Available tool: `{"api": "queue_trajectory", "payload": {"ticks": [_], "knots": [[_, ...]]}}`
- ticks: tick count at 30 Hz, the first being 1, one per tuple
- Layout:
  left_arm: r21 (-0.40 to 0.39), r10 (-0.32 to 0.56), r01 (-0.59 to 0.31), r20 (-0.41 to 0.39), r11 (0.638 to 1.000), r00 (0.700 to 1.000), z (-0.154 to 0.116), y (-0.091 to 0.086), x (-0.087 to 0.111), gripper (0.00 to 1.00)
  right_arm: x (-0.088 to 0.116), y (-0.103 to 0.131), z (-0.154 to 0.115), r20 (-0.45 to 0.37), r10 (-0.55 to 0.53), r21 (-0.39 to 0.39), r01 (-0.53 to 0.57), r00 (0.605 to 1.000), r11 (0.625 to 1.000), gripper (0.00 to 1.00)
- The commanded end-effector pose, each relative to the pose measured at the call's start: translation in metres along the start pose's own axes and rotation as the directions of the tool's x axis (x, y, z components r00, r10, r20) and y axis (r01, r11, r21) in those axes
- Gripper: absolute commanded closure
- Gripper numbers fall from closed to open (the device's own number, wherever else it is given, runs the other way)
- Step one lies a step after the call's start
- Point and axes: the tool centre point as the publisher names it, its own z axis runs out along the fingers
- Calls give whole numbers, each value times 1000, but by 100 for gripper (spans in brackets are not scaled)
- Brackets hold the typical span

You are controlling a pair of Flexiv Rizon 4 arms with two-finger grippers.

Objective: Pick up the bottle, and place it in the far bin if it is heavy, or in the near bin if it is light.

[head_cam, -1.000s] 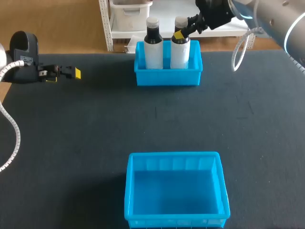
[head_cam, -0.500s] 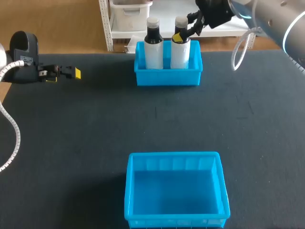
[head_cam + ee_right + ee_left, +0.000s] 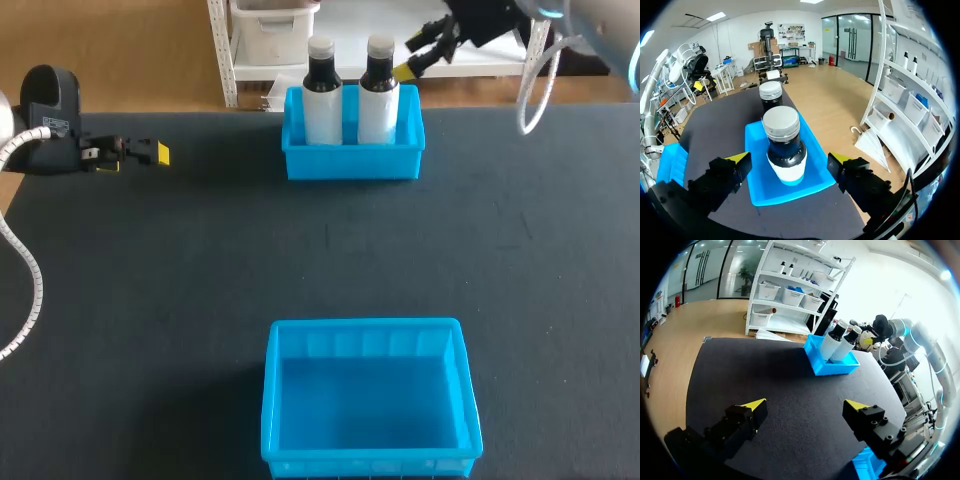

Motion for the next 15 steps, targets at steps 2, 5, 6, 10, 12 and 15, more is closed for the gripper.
{"api": "queue_trajectory", "payload": {"ticks": [2, 5, 6, 10, 12, 15], "knots": [[0, 0, 0, 0, 1000, 1000, 0, 0, 0, 0, 10, 3, -30, -11, 16, -166, -17, 1000, 986, 0], [0, 0, 0, 0, 1000, 1000, 0, 0, 0, 0, 14, 7, -42, -19, 22, -152, -24, 1000, 988, 0], [0, 0, 0, 0, 1000, 1000, 0, 0, 0, 0, 15, 9, -45, -20, 22, -147, -25, 1000, 989, 0], [0, 0, 0, 0, 1000, 1000, 0, 0, 0, 0, 20, 17, -57, -22, 25, -132, -28, 999, 991, 0], [0, 0, 0, 0, 1000, 1000, 0, 0, 0, 0, 23, 21, -62, -23, 28, -124, -31, 999, 992, 0], [0, 0, 0, 0, 1000, 1000, 0, 0, 0, 0, 30, 28, -69, -22, 36, -108, -38, 999, 993, 0]]}}
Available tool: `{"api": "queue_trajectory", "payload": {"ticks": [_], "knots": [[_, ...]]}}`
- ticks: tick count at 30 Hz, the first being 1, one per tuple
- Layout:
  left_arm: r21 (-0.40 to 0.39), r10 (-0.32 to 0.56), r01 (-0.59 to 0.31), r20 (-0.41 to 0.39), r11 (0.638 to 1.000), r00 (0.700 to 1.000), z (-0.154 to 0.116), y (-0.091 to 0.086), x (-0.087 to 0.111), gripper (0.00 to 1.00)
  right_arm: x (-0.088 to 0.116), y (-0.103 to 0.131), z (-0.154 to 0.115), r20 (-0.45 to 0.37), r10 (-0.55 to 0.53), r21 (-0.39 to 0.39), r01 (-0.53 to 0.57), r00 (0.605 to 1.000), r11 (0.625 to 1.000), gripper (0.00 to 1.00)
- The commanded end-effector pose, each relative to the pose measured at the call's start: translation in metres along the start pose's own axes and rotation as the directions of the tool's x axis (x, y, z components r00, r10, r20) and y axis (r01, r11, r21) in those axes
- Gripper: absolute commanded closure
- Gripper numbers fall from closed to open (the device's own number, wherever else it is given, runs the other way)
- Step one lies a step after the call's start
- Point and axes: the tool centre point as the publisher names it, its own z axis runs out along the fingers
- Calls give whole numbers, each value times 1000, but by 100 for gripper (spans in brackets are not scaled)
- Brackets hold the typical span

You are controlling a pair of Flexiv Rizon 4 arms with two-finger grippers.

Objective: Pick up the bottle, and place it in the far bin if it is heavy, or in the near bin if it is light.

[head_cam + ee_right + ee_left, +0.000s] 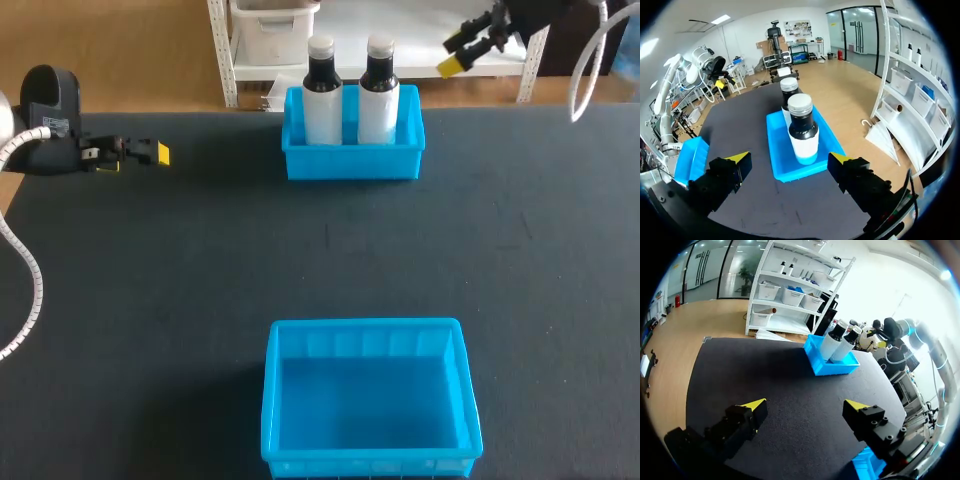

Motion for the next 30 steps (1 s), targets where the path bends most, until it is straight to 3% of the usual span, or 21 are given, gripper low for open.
{"api": "queue_trajectory", "payload": {"ticks": [1, 13, 22, 30], "knots": [[0, 0, 0, 0, 1000, 1000, 0, 0, 0, 0, 9, 9, -11, 12, 7, 14, -7, 1000, 1000, 0], [0, 0, 0, 0, 1000, 1000, 0, 0, 0, 0, 20, 57, -14, -105, -15, 140, 30, 994, 990, 0], [0, 0, 0, 0, 1000, 1000, 0, 0, 0, 0, 25, 79, -7, -116, -15, 152, 33, 993, 988, 0], [0, 0, 0, 0, 1000, 1000, 0, 0, 0, 0, 27, 85, -5, -122, 42, 143, -24, 992, 989, 0]]}}
